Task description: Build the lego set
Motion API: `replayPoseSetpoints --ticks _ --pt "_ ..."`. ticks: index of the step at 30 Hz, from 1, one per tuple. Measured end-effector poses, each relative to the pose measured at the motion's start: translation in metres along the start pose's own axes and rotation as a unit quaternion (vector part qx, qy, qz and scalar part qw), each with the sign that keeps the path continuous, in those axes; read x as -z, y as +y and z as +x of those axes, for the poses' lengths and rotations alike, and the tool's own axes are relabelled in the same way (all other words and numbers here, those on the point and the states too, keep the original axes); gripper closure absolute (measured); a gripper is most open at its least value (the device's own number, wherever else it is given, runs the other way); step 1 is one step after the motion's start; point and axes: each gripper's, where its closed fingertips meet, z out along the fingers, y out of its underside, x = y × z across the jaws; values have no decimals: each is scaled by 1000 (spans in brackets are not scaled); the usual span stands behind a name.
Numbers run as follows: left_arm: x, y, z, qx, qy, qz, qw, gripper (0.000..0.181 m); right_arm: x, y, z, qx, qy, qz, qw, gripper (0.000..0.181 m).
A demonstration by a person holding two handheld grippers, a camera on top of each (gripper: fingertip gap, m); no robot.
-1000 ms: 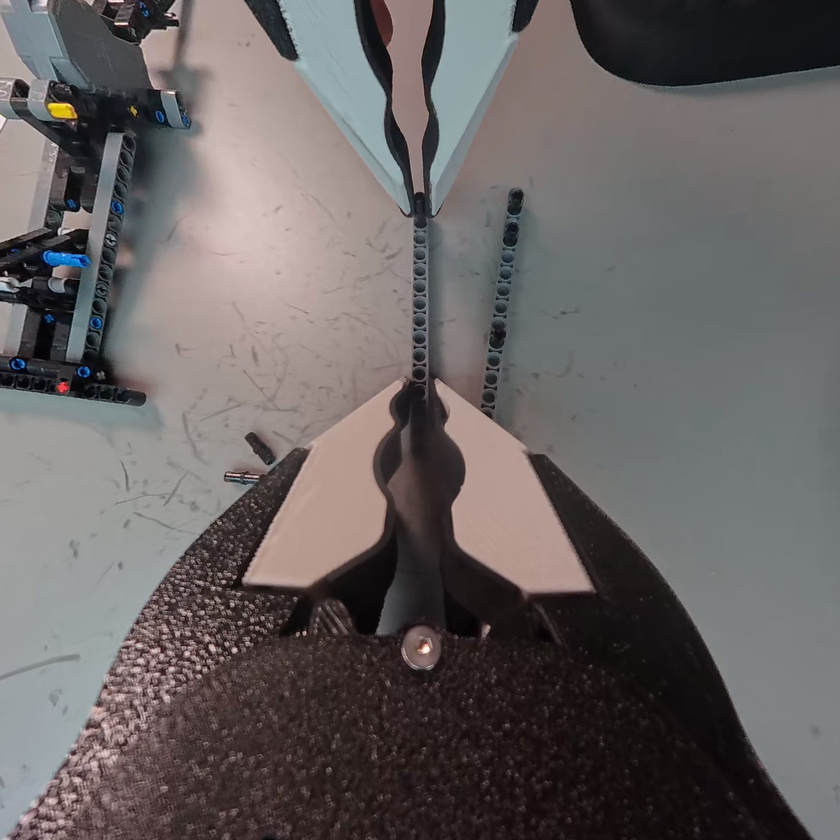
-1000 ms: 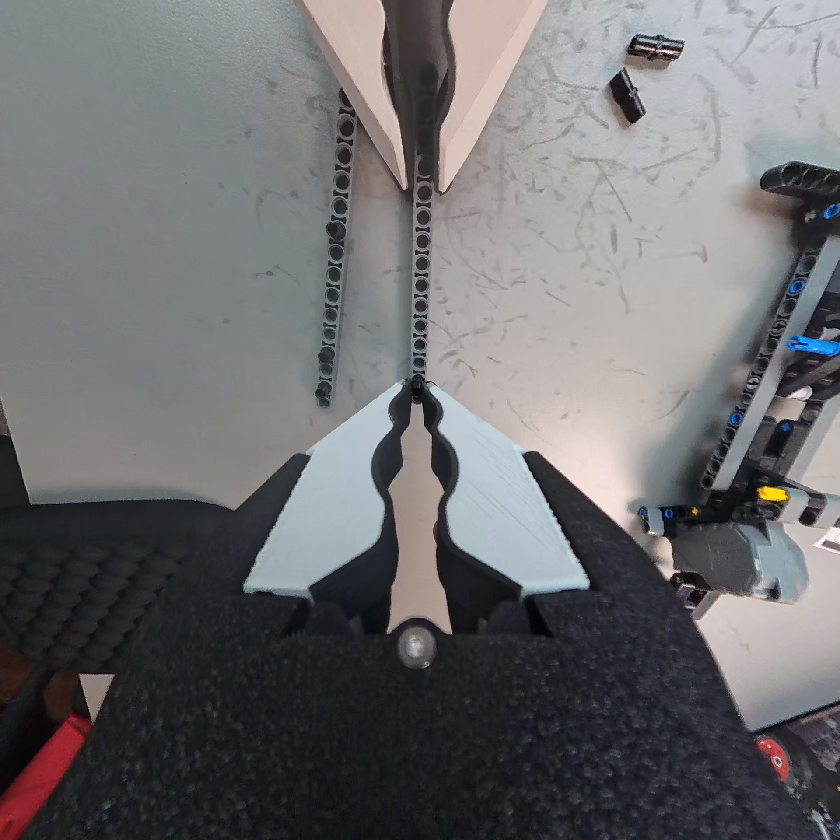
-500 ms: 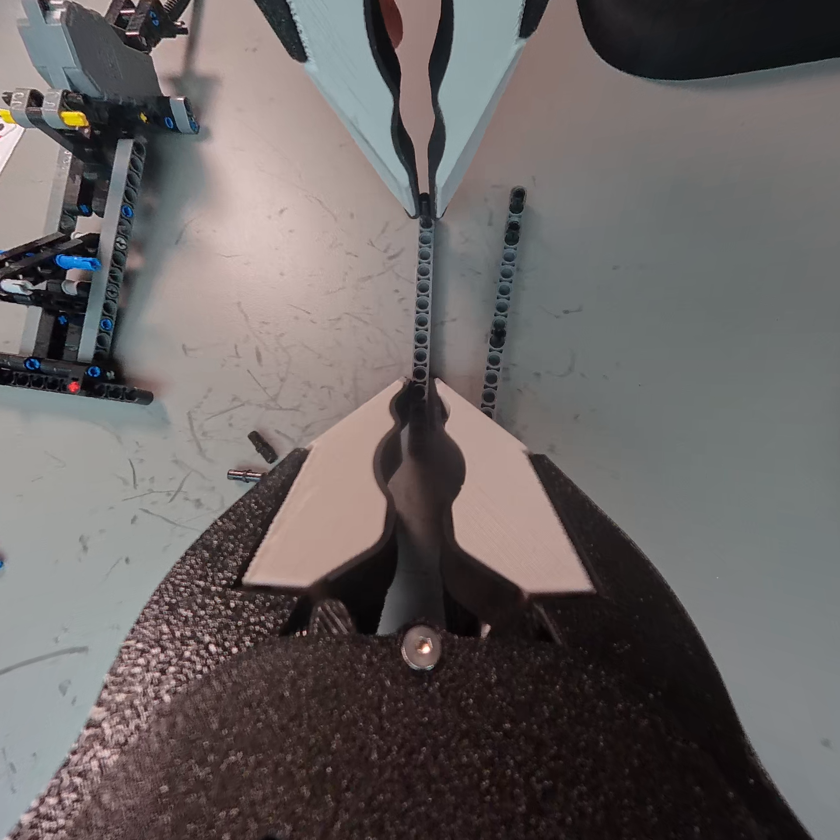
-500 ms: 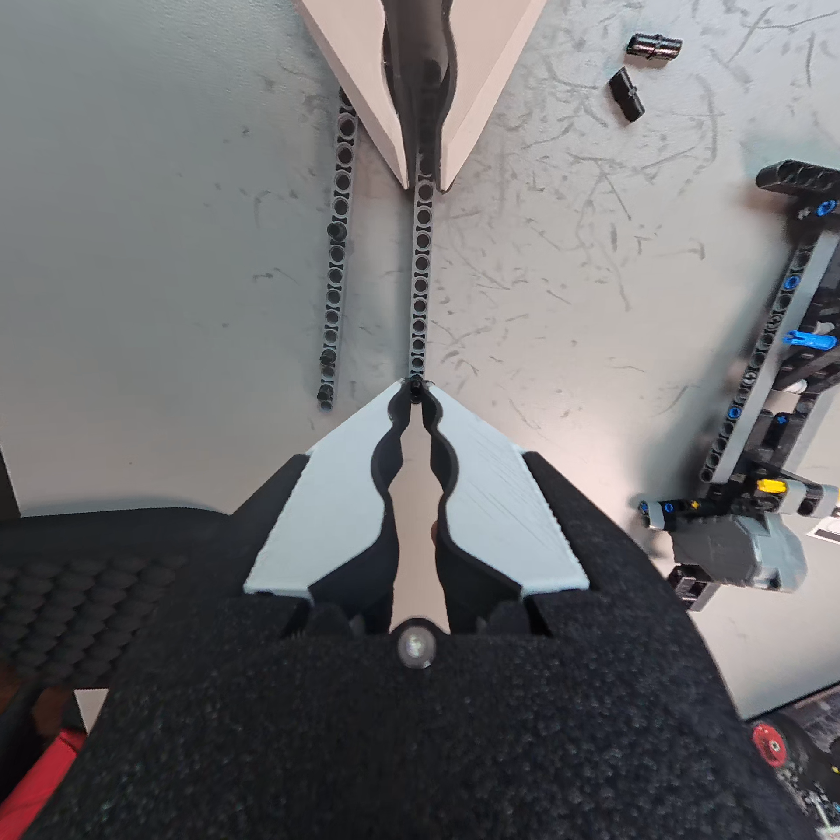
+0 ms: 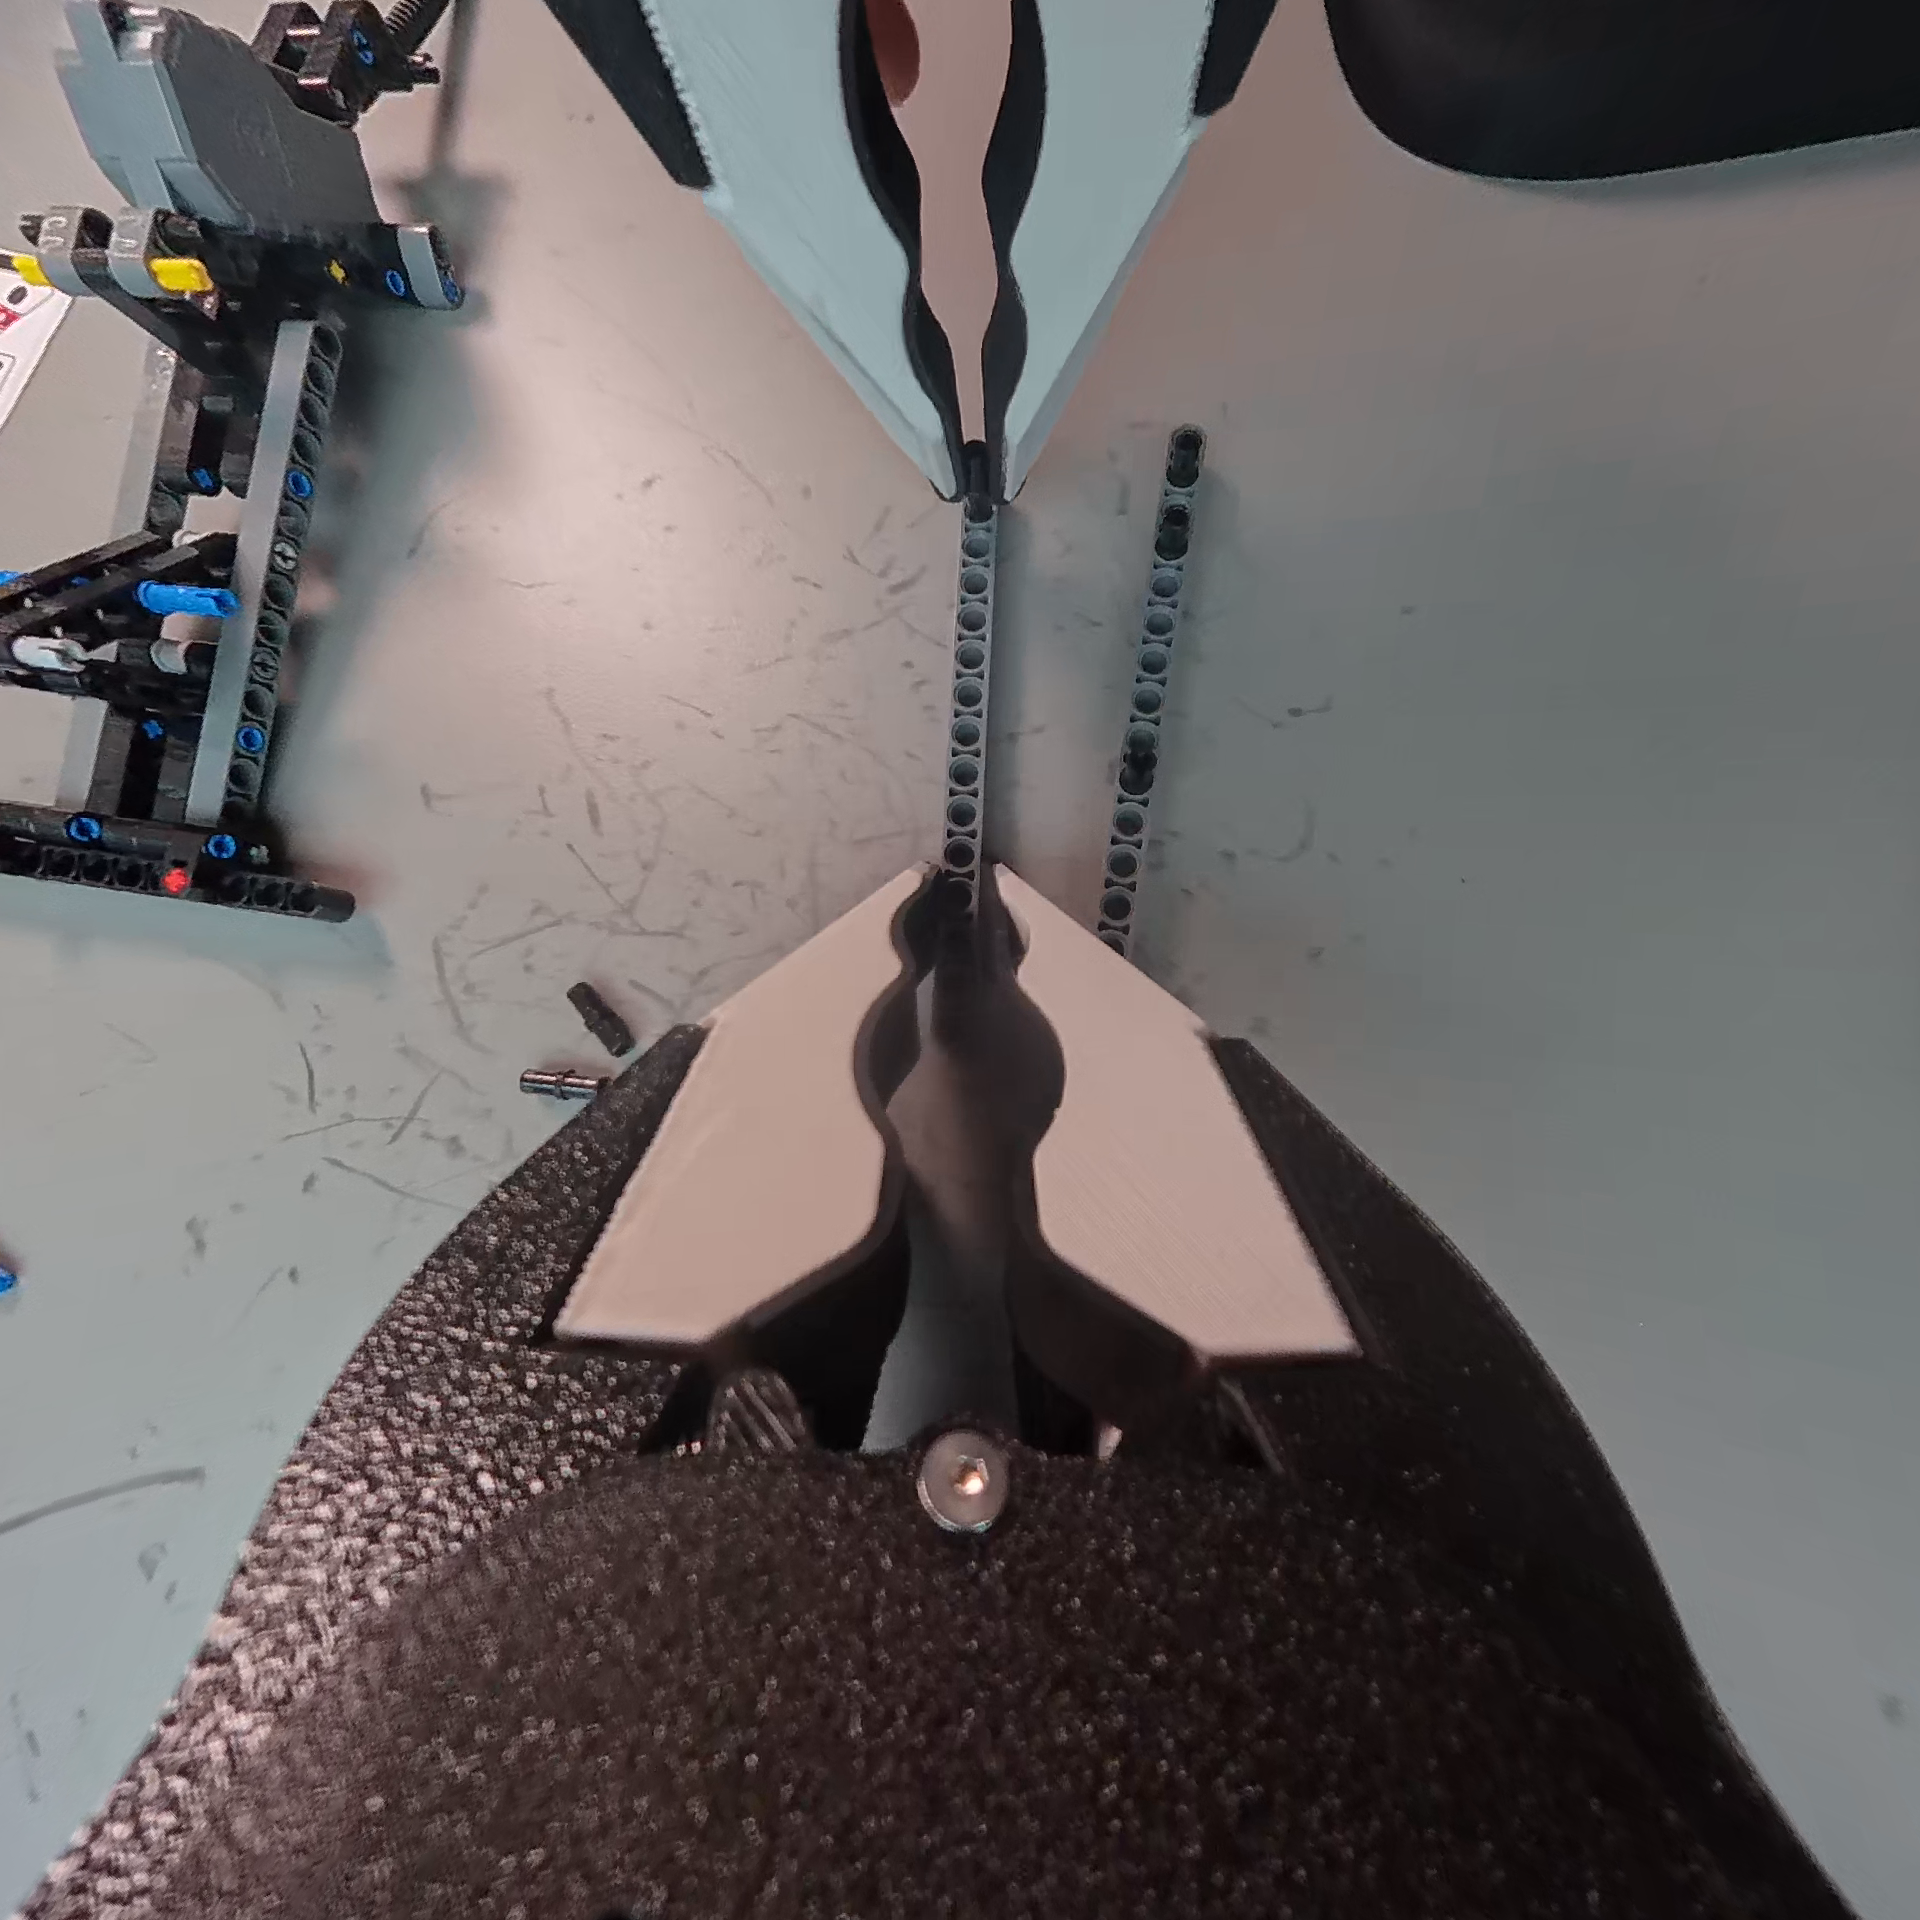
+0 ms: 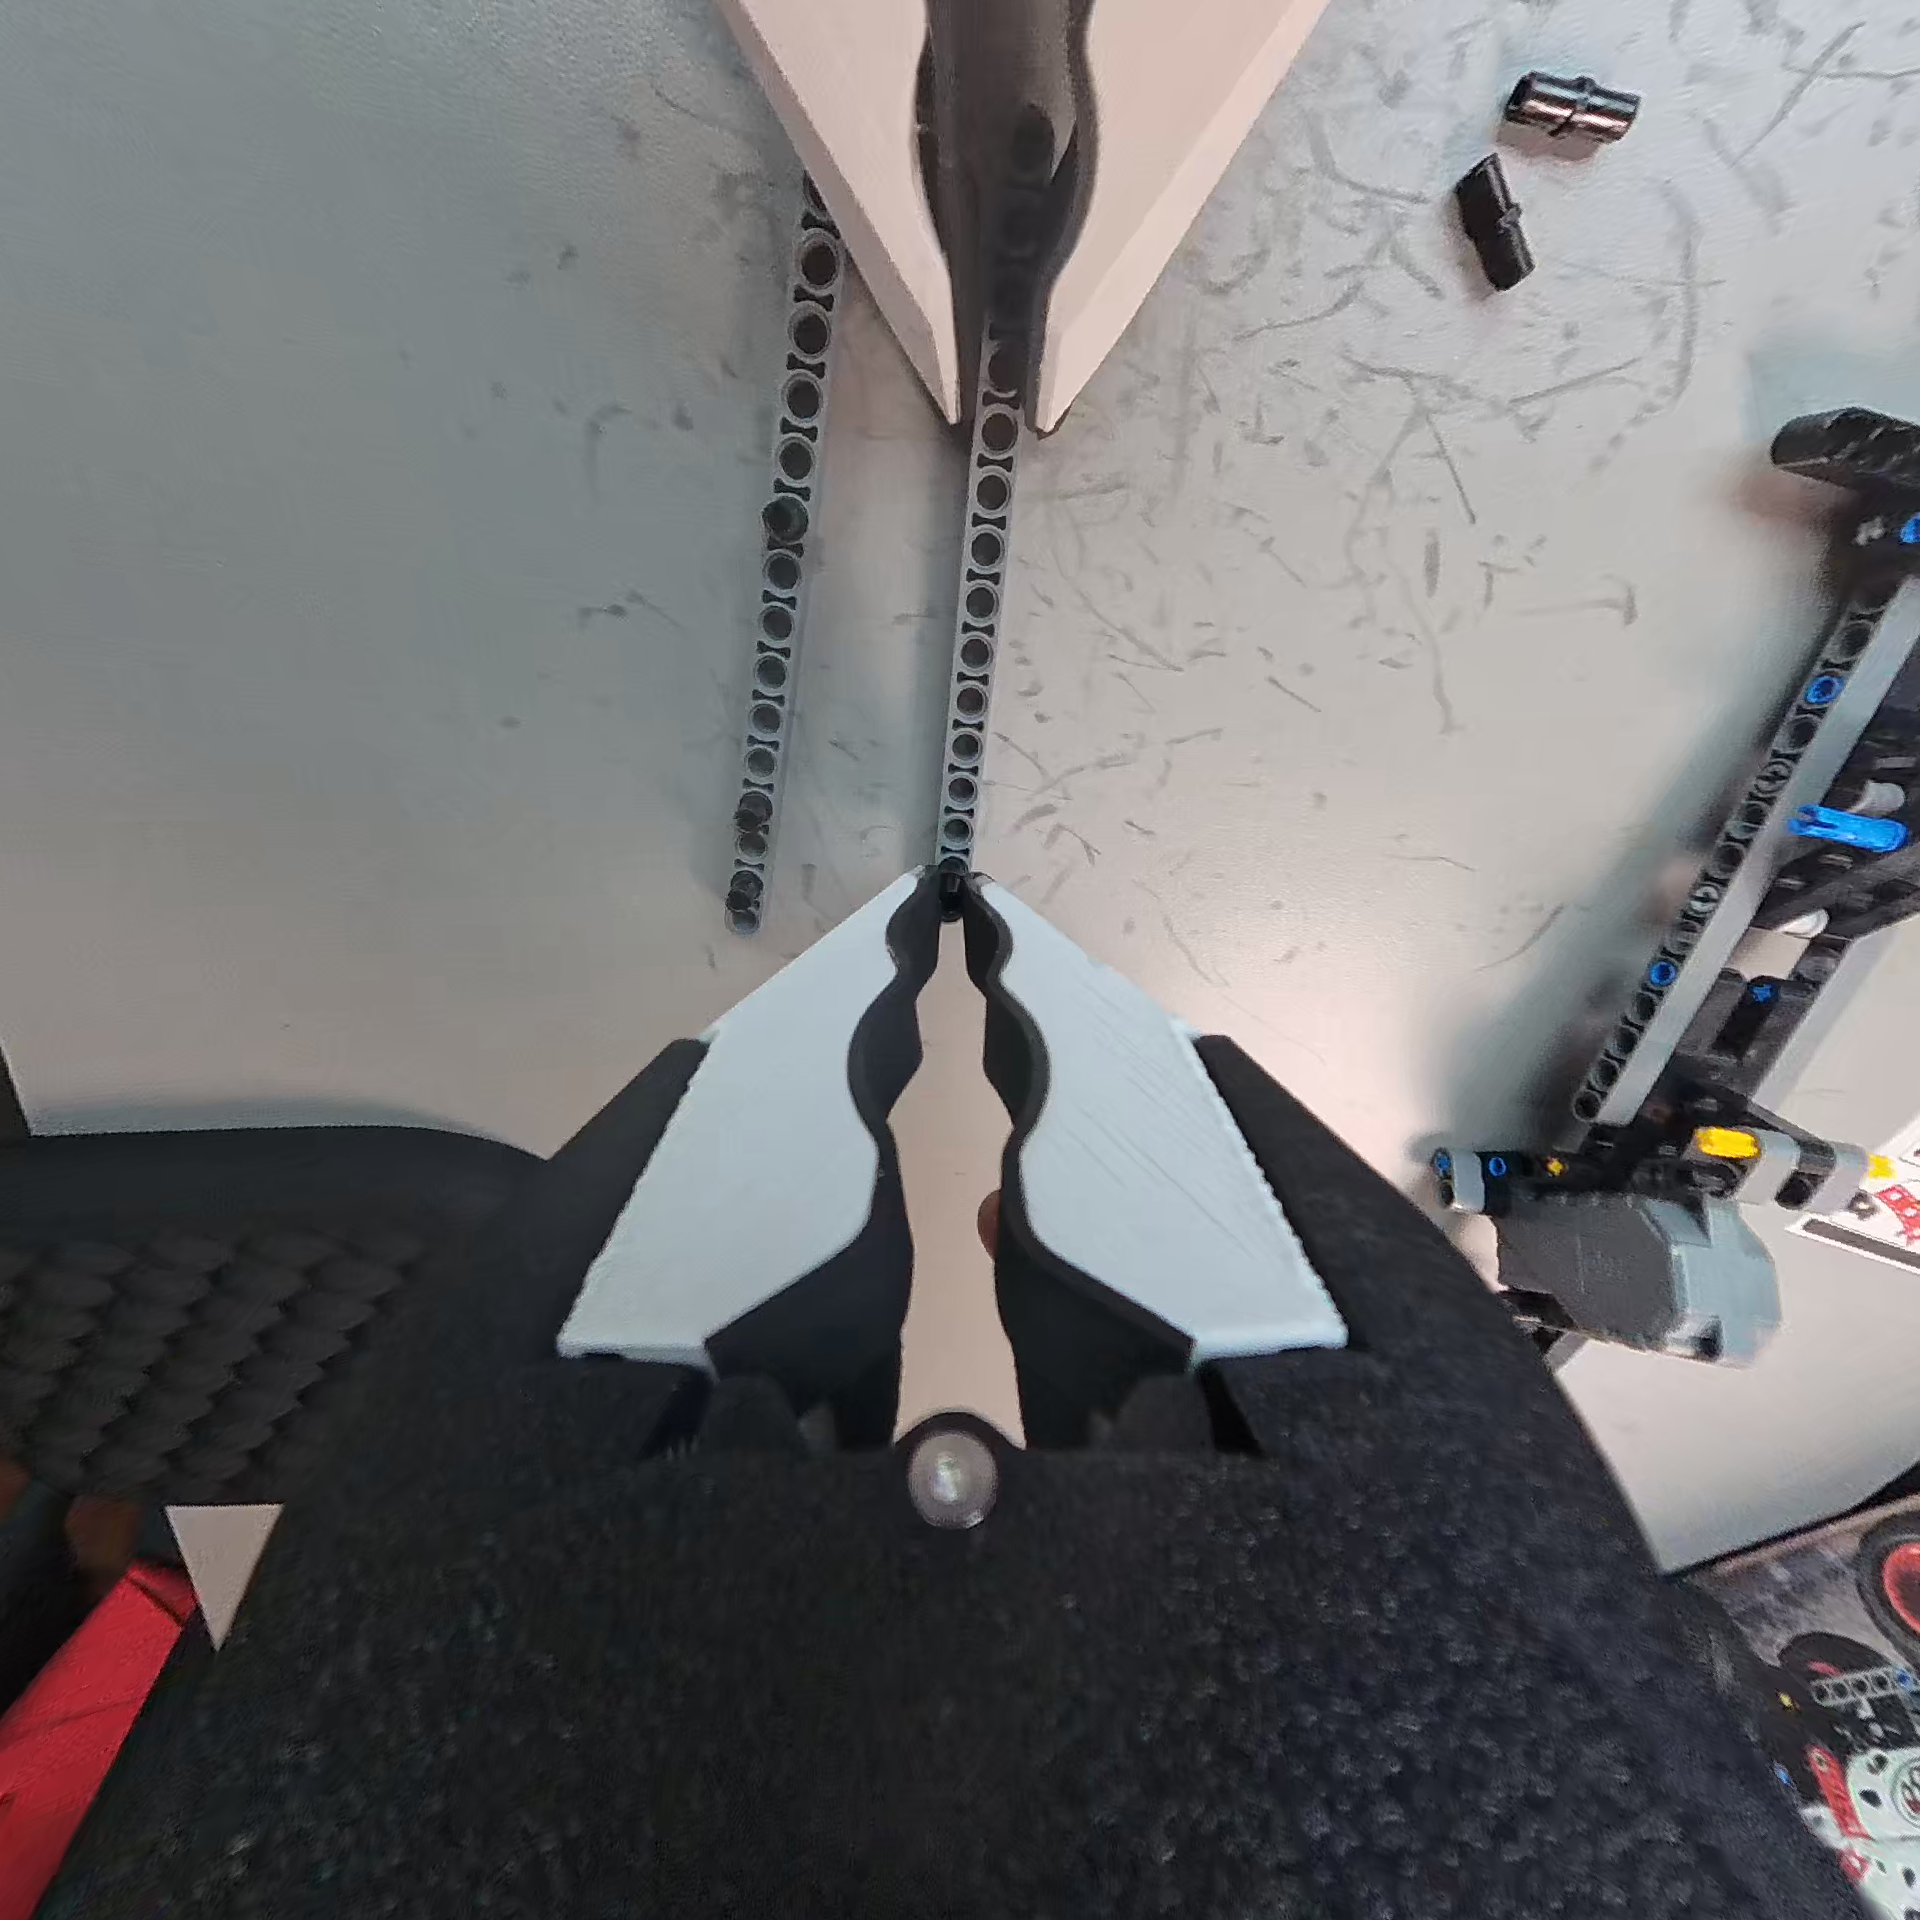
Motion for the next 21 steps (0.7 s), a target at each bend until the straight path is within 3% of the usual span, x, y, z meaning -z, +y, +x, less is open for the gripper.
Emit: replayPoseSetpoints --ticks 12,17,21 --pt "0 0 0 -3 -13 1 1000 173 -5 -8 -6 -37 -11 -2 999 178" --pt "0 0 2 -13 -10 3 1000 172 -4 -9 -4 -85 -14 72 994 178" --pt "0 0 2 -7 -6 2 1000 172 6 -13 0 -187 -35 203 960 177"
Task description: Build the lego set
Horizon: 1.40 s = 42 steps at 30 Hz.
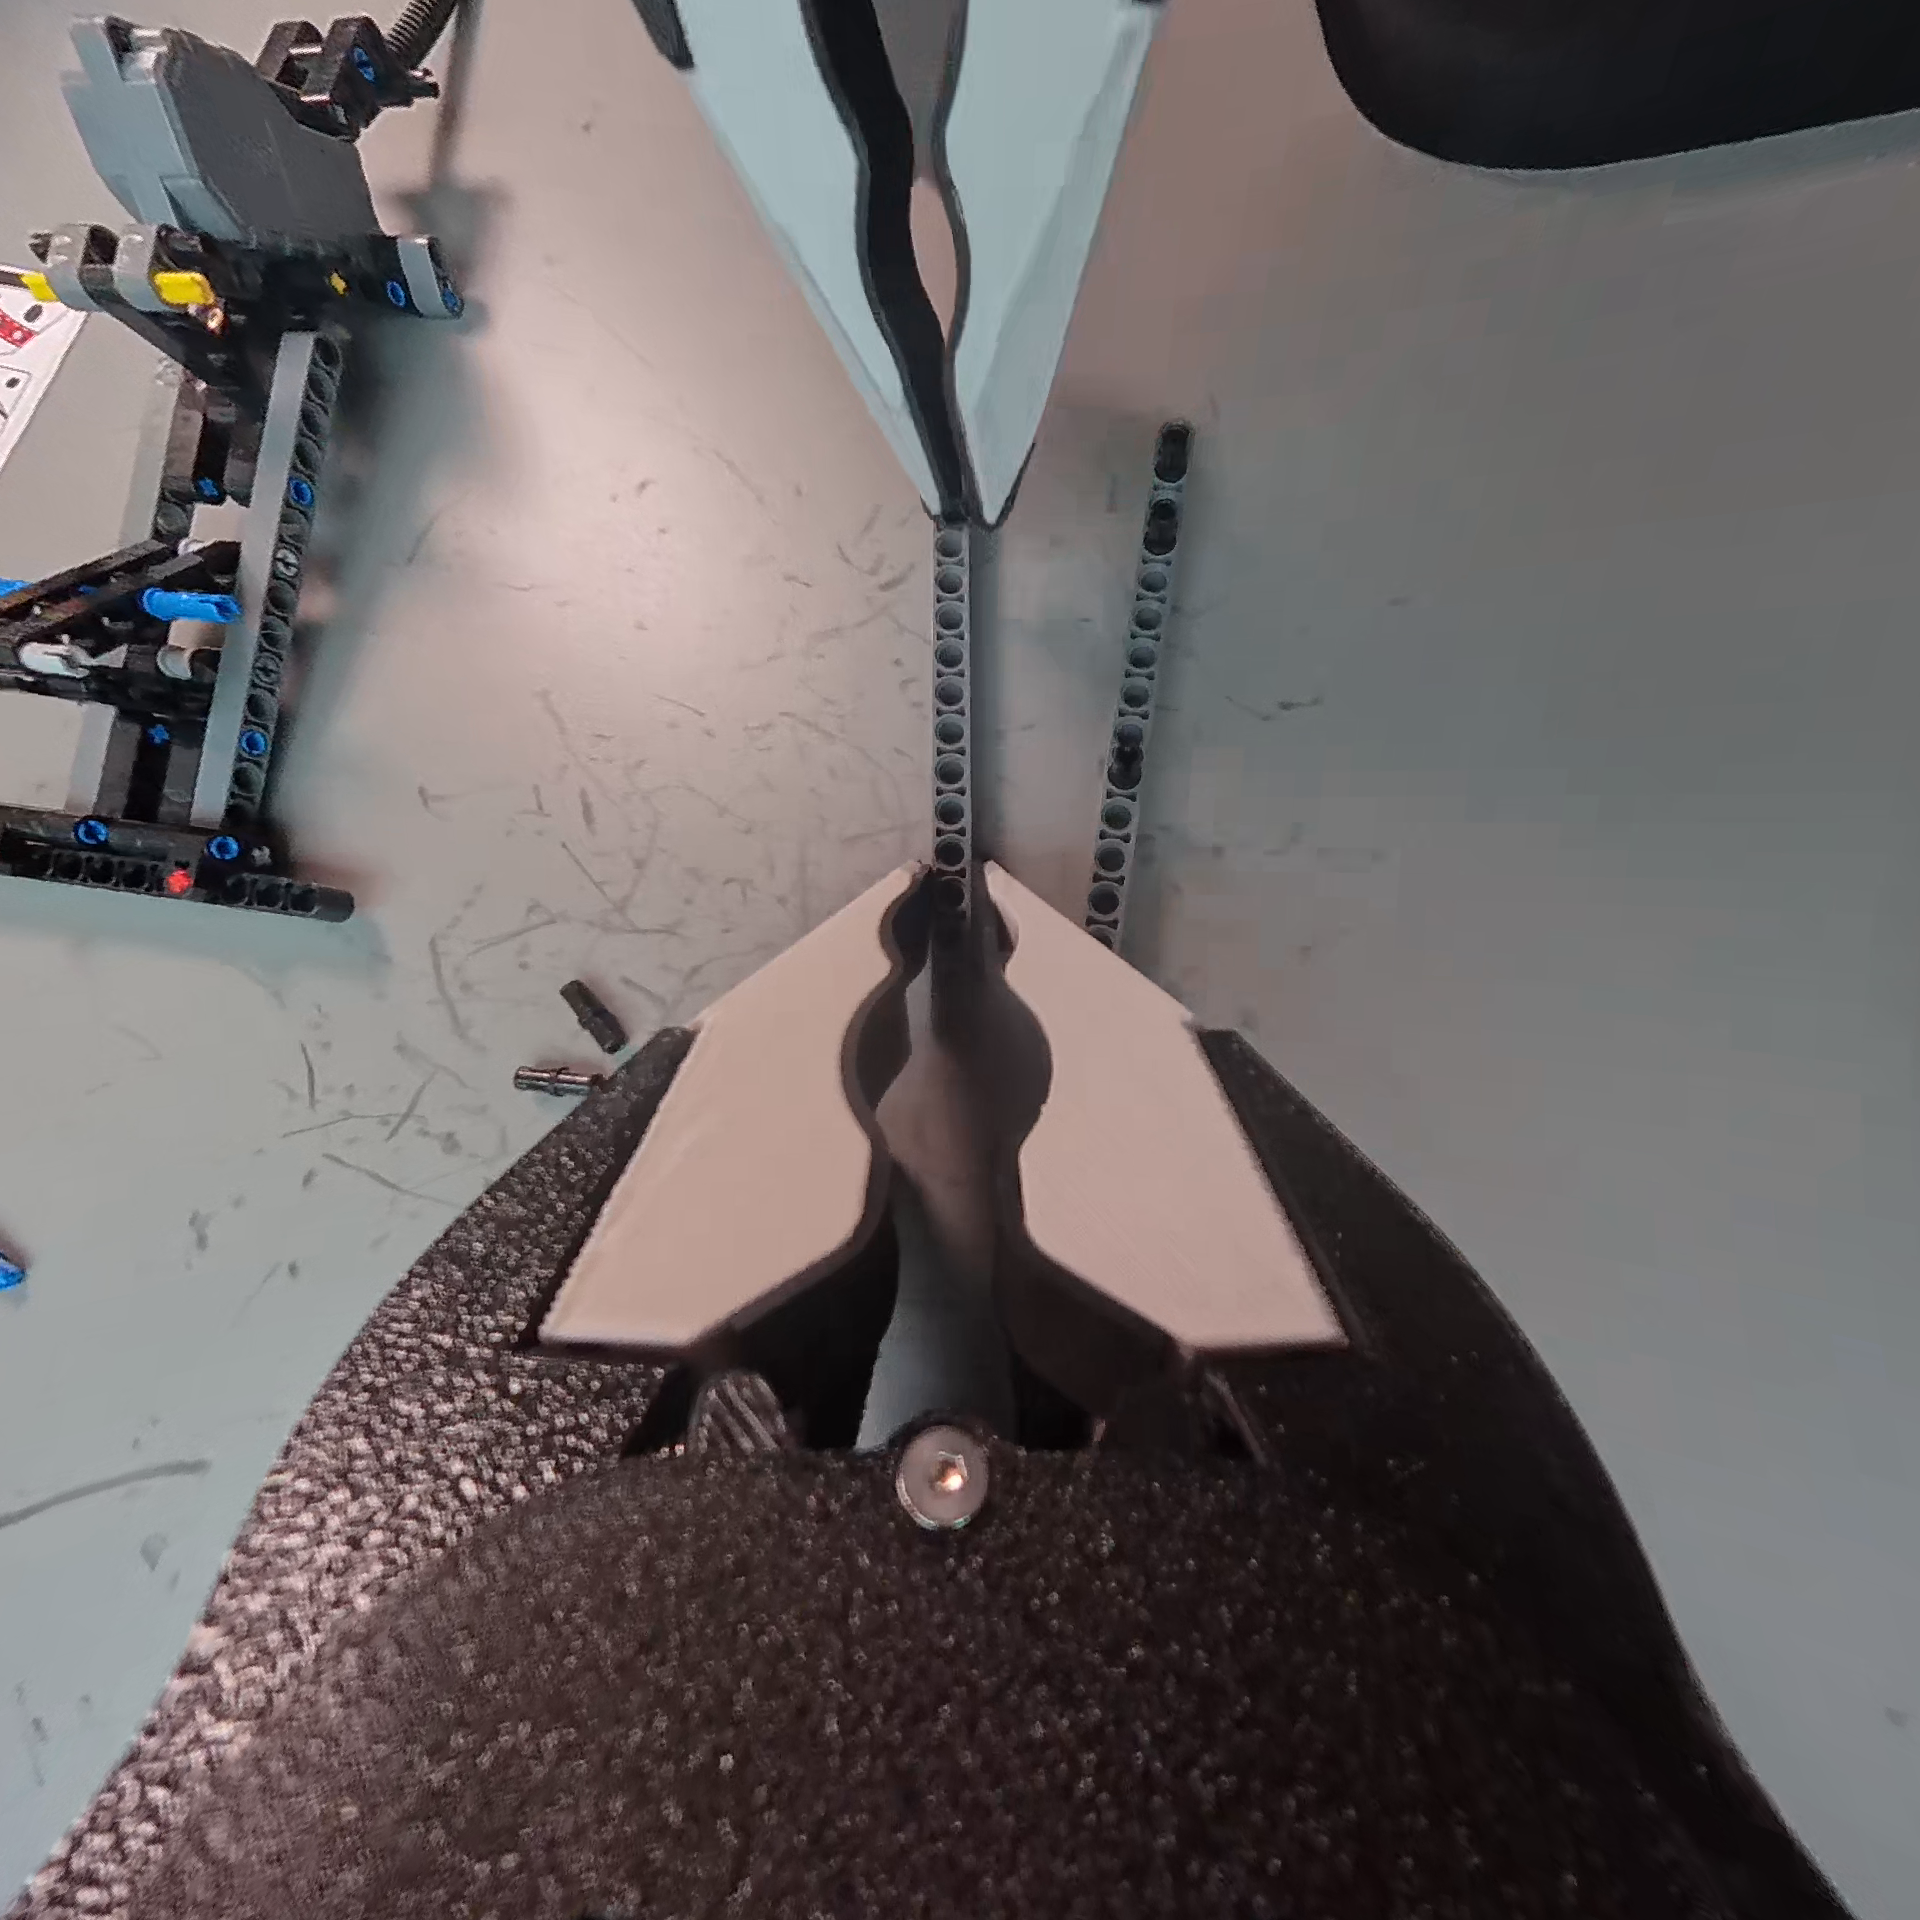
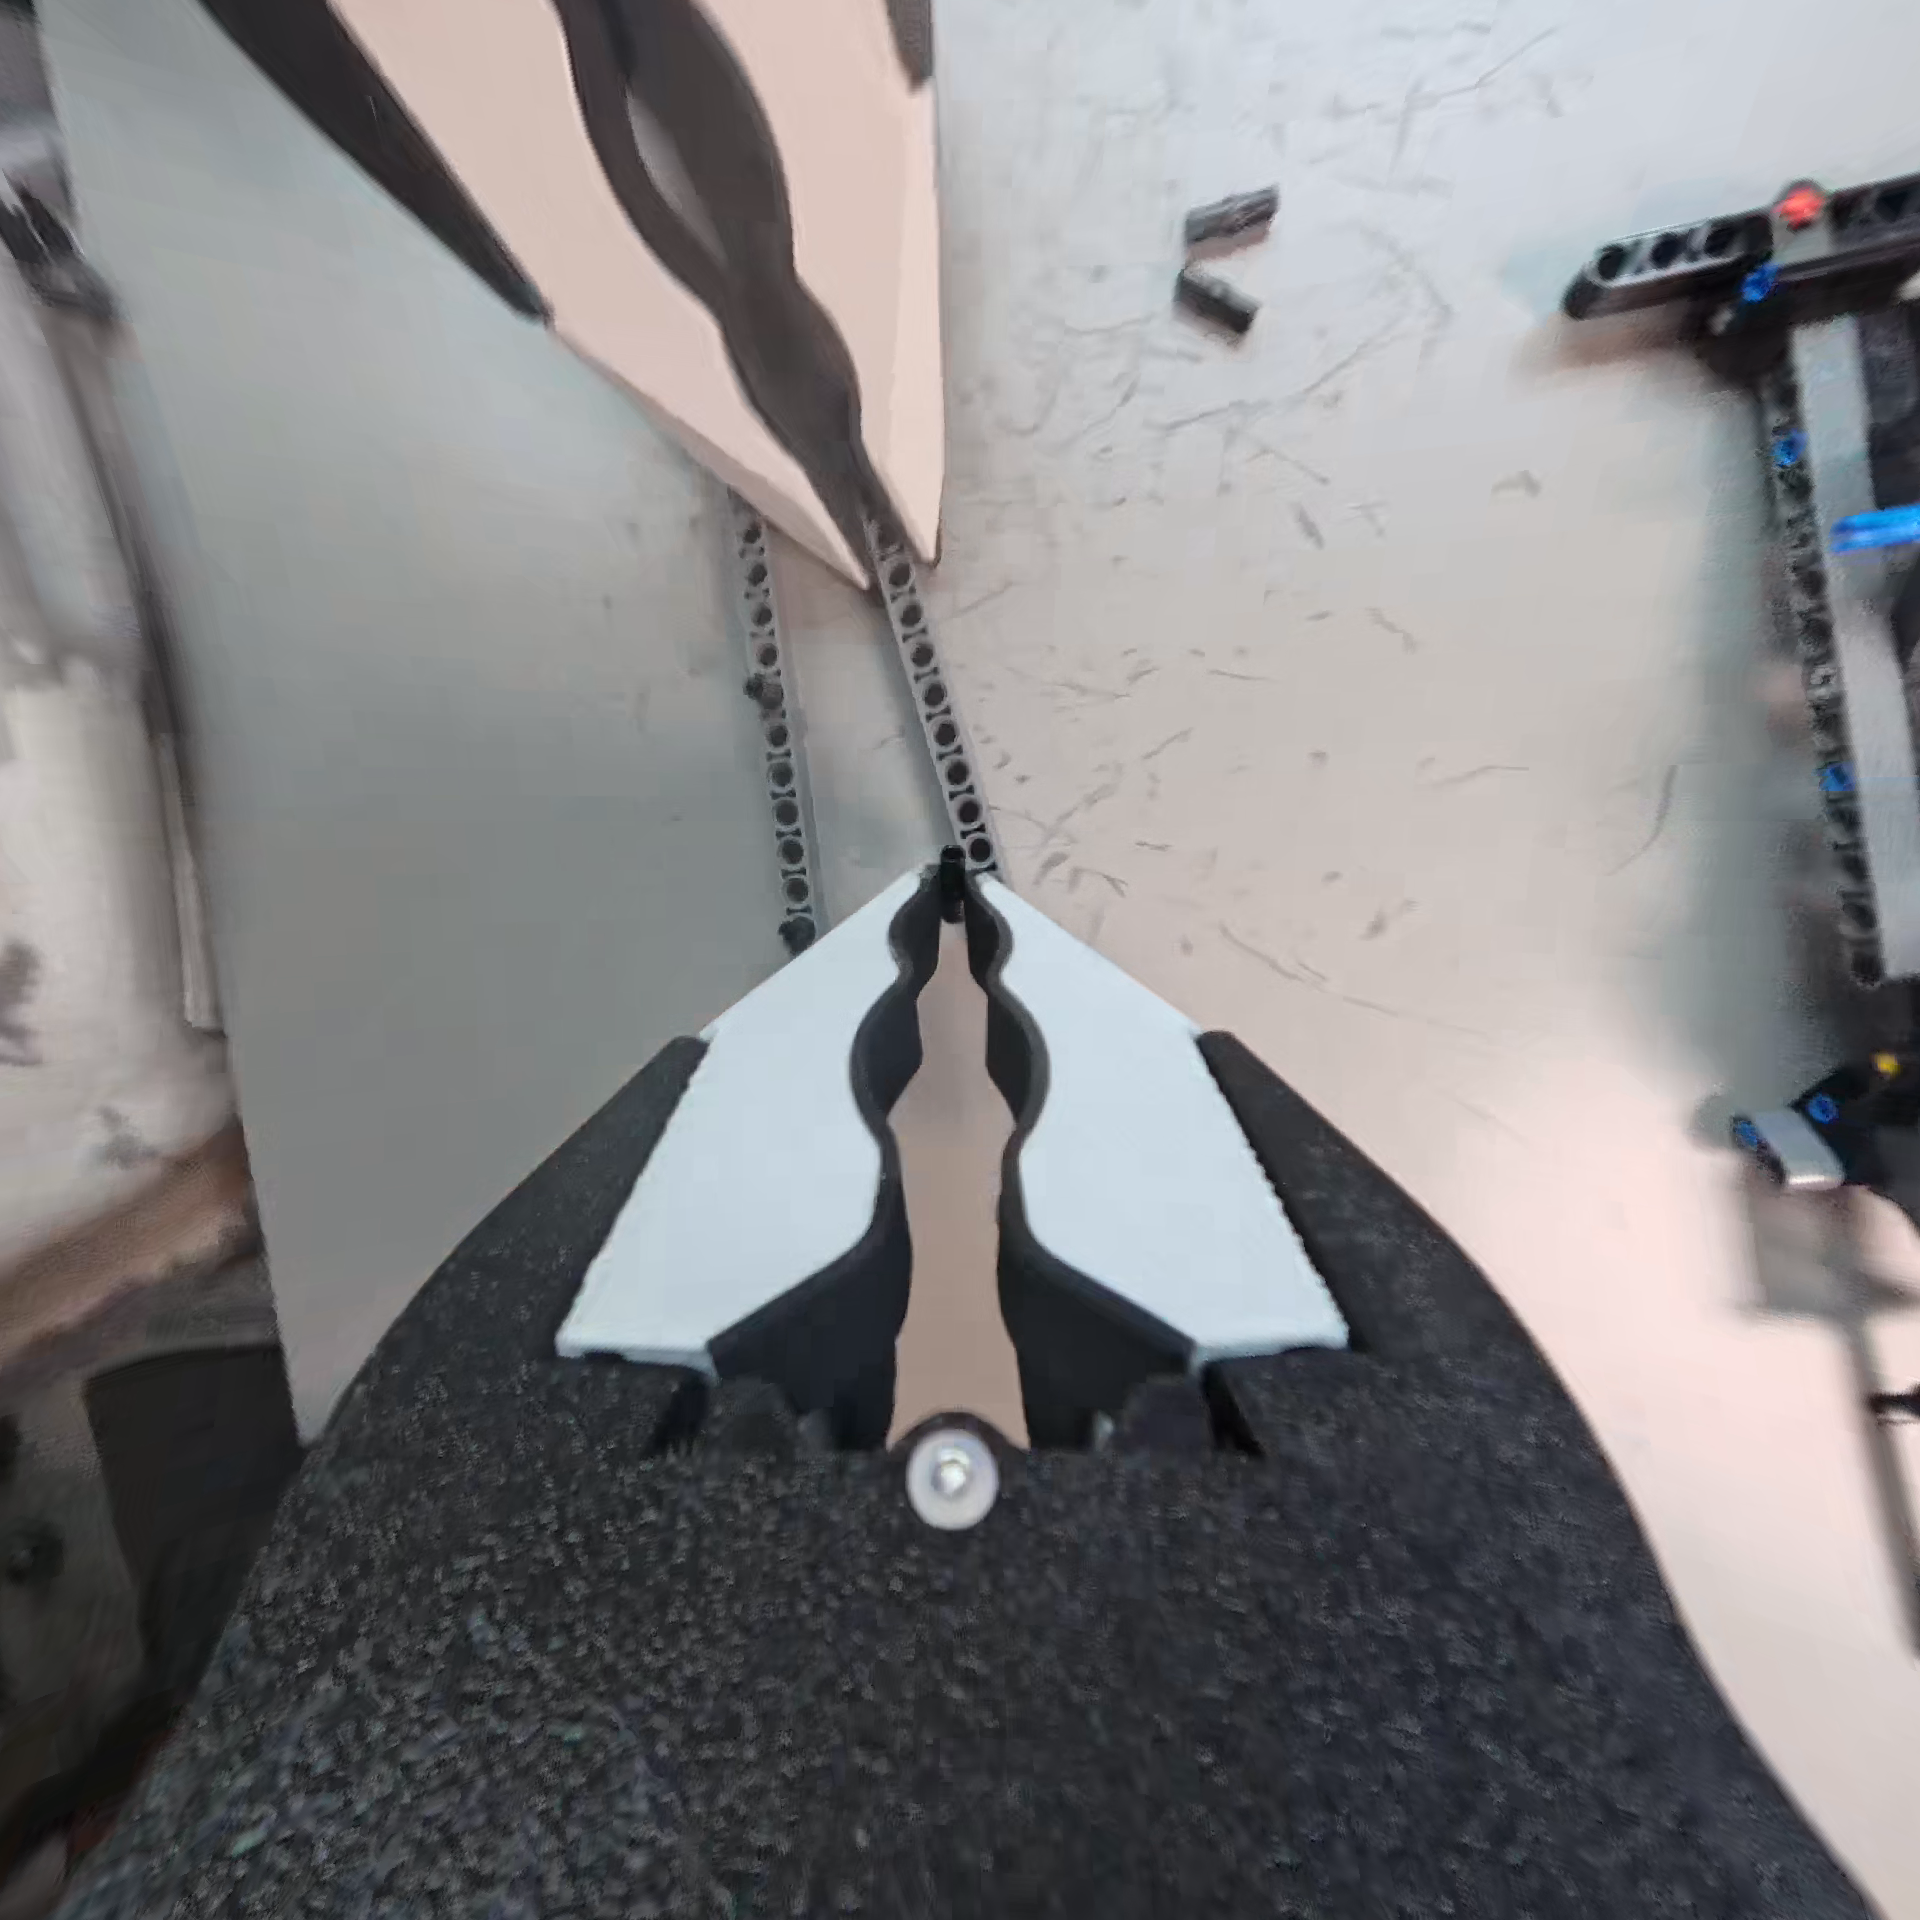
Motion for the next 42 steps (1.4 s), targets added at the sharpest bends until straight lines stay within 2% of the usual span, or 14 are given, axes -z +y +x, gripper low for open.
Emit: replayPoseSetpoints --ticks 2,5,7,10,13,16,22,24,29,32,34,36,40,42 --pt "0 0 0 3 3 0 1000 172 8 -12 -1 -59 -21 94 994 177" --pt "4 -2 2 7 18 11 1000 171 25 -35 -4 -126 -52 242 961 177" --pt "16 -16 -1 27 29 60 997 162 41 -51 -5 -165 -67 337 924 177" --pt "44 -50 -7 73 42 177 981 156 67 -78 -13 -221 -103 460 854 177" --pt "68 -78 -11 42 -8 261 964 156 84 -99 -22 -261 -143 539 788 177" --pt "84 -93 -10 10 -53 300 952 161 85 -108 -30 -277 -167 568 757 177" --pt "87 -92 -7 -29 -87 290 953 174 78 -108 -38 -257 -158 554 776 177" --pt "83 -88 -4 -43 -83 275 957 176 72 -103 -38 -236 -129 524 808 178" --pt "65 -73 9 -70 -31 231 970 178 53 -86 -44 -105 -28 381 918 176" --pt "56 -67 19 -72 7 216 974 180 44 -79 -48 9 37 289 956 175" --pt "53 -64 23 -74 21 209 975 180 40 -75 -52 71 60 244 965 176" --pt "51 -63 25 -70 28 207 976 180 39 -75 -54 110 75 228 965 177" --pt "56 -67 22 -25 58 229 971 178 46 -83 -52 108 87 270 953 177" --pt "62 -70 21 -8 73 245 967 169 49 -86 -52 87 79 297 948 177"
